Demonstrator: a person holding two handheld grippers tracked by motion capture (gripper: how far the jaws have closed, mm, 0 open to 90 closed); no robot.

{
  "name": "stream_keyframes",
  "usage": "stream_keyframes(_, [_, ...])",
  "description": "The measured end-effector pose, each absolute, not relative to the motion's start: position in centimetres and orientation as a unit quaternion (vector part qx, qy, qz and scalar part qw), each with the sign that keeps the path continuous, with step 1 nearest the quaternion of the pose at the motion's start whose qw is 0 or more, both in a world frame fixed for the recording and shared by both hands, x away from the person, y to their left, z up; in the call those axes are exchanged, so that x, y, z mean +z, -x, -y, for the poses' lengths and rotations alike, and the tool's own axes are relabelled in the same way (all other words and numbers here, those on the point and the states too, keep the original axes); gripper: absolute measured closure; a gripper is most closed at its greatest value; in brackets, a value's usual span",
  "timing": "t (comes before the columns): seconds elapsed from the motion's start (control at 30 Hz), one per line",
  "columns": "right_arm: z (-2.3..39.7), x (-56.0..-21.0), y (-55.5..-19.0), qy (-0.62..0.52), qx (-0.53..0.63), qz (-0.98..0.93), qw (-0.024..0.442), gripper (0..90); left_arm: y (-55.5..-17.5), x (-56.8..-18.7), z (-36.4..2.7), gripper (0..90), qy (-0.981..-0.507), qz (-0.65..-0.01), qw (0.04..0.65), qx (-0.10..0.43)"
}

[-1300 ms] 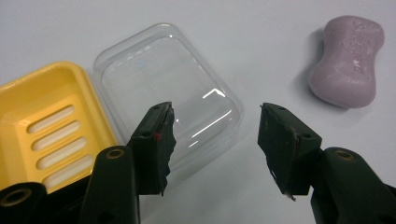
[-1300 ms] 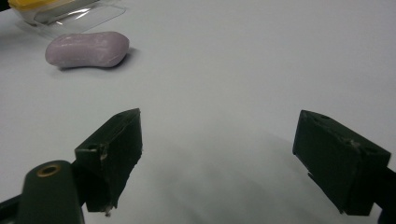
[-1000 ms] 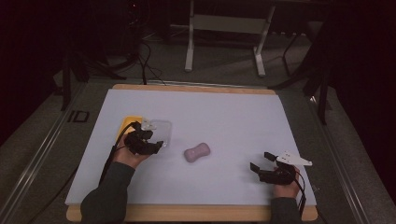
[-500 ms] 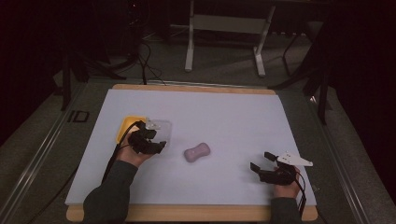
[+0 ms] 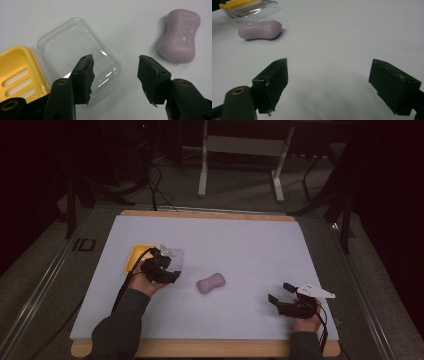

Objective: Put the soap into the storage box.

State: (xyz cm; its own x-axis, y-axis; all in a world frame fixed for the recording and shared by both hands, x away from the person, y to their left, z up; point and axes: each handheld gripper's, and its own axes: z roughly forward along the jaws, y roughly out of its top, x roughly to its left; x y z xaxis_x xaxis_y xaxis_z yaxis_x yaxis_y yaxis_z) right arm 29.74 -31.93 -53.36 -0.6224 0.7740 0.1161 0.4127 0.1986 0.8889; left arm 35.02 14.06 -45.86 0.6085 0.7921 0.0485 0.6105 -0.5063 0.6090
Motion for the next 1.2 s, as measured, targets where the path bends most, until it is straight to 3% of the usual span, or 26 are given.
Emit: stream_keyframes(1.2, [31.9,-53.4,-29.8,-0.394,0.495,-0.753,0.181,15.5,-36.1,-45.4,-12.3,52.5,-0.873,-0.380,0.282,0.118])
